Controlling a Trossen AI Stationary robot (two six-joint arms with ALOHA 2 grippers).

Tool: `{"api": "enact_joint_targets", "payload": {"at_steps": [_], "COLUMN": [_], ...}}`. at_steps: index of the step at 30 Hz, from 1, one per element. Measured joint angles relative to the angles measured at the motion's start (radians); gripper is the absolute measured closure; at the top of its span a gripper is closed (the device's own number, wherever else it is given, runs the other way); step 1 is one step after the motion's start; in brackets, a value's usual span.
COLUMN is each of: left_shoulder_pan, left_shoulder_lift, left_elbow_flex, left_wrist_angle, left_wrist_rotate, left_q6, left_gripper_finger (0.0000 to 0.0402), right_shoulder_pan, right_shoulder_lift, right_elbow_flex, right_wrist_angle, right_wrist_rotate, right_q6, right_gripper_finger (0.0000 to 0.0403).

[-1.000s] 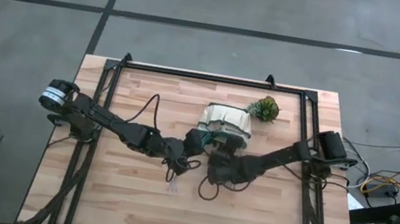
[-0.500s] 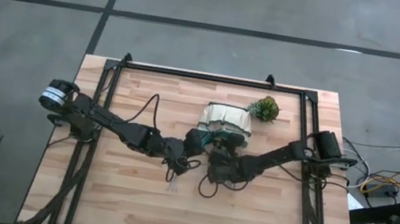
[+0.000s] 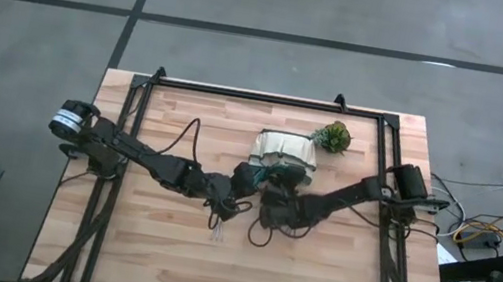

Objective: Pick & Place Garden tools in Gardening bag
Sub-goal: Put the shear scissors into the gardening bag

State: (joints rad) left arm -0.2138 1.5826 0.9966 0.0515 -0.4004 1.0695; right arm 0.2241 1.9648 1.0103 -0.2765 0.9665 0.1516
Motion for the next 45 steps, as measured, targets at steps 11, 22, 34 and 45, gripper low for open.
{"api": "enact_joint_targets", "payload": {"at_steps": [11, 22, 34, 45], "left_shoulder_pan": [0.0, 0.0, -0.004, -0.042], "left_shoulder_lift": [0.0, 0.0, 0.0, 0.0], "left_elbow_flex": [0.0, 0.0, 0.002, 0.081], "left_wrist_angle": [0.0, 0.001, 0.001, 0.0], "left_wrist_rotate": [0.002, 0.003, 0.0, -0.03], "left_q6": [0.0, -0.001, 0.001, 0.086], "left_gripper_finger": [0.0358, 0.0358, 0.0358, 0.0358], "right_shoulder_pan": [-0.032, -0.021, 0.079, 0.135], "right_shoulder_lift": [0.0, -0.005, -0.164, -0.393], "right_elbow_flex": [-0.003, -0.002, -0.005, -0.002], "right_wrist_angle": [-0.001, -0.003, -0.099, -0.14], "right_wrist_rotate": [-0.003, -0.029, -0.207, -0.442], "right_q6": [-0.002, -0.023, -0.089, -0.103], "right_gripper_finger": [0.0295, 0.0395, 0.0396, 0.0396]}}
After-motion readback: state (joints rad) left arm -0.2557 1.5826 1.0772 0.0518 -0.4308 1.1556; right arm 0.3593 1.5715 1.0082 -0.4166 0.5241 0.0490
